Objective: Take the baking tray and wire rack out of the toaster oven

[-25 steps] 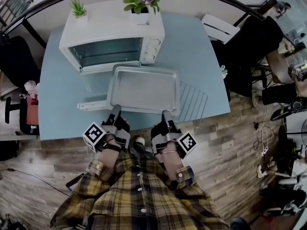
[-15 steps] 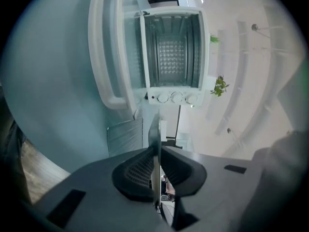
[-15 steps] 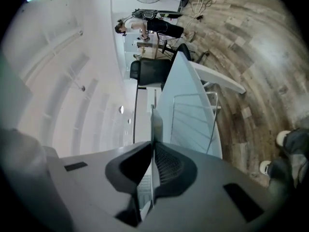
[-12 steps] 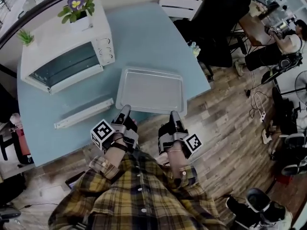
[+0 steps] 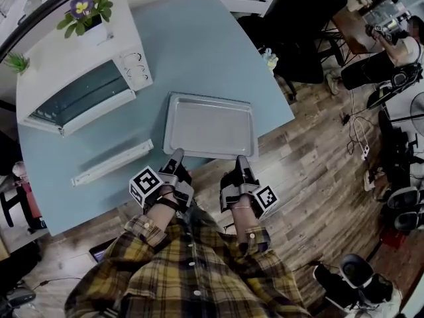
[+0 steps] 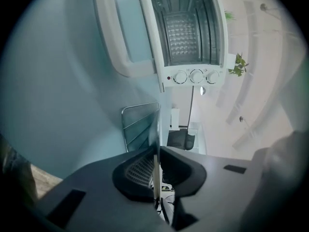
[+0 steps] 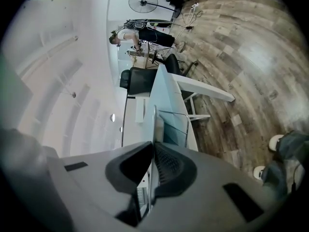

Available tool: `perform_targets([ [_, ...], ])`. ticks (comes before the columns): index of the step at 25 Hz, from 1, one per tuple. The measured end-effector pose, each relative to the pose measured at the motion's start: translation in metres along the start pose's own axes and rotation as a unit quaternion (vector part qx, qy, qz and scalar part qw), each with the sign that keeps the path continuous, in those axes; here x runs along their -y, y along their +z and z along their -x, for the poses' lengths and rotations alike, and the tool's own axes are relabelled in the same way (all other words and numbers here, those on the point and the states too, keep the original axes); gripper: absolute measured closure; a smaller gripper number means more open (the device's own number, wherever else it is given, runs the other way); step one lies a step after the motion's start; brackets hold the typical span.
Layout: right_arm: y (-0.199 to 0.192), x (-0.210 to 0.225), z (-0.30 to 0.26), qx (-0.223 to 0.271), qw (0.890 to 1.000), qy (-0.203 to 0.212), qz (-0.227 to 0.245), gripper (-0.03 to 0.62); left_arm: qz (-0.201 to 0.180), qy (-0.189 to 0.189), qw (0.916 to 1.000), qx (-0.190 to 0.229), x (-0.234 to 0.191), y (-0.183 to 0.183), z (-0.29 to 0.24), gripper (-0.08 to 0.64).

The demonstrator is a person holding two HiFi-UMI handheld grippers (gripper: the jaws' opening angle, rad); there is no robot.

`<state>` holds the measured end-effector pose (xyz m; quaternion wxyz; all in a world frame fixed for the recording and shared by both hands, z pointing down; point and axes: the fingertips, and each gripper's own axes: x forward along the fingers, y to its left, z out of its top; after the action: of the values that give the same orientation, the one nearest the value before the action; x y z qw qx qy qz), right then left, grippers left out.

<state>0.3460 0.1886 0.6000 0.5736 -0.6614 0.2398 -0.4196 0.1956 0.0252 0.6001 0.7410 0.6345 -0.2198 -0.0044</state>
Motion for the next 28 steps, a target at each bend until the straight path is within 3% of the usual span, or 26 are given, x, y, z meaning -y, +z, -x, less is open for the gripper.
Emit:
perform_targets([
  [13,-0.008,0.029,-0.019,-0.009,1.0,-0.017,-0.025,0.565,0.003,0.048,0.9988,0.009,-0.027,0.014,-0.008,0.529],
  [16,-0.009,0.037,-0.018,-0.013,0.999,-0.027,-0.012,0.565,0.01,0.037,0.9992,0.011,-0.028,0.014,-0.006,0.426],
  [17,-0.008,0.037,-0.017,-0.013,1.0,-0.027,-0.005,0.563,0.006,0.037,0.9992,0.012,-0.027,0.014,-0.005,0.421],
  [23,-0.006,0.033,-0.015,-0.017,1.0,-0.016,0.012,0.488,-0.009,0.046,0.9985,0.027,-0.028,0.026,0.007,0.36],
  [25,-0.007,0.033,-0.012,-0.023,0.999,-0.02,0.012,0.444,-0.006,0.044,0.9987,0.027,-0.028,0.025,0.012,0.354],
  [28,-0.012,0.04,-0.005,-0.049,0.998,-0.038,0.032,0.431,-0.009,0.037,0.9989,0.026,-0.026,0.021,0.021,0.351],
])
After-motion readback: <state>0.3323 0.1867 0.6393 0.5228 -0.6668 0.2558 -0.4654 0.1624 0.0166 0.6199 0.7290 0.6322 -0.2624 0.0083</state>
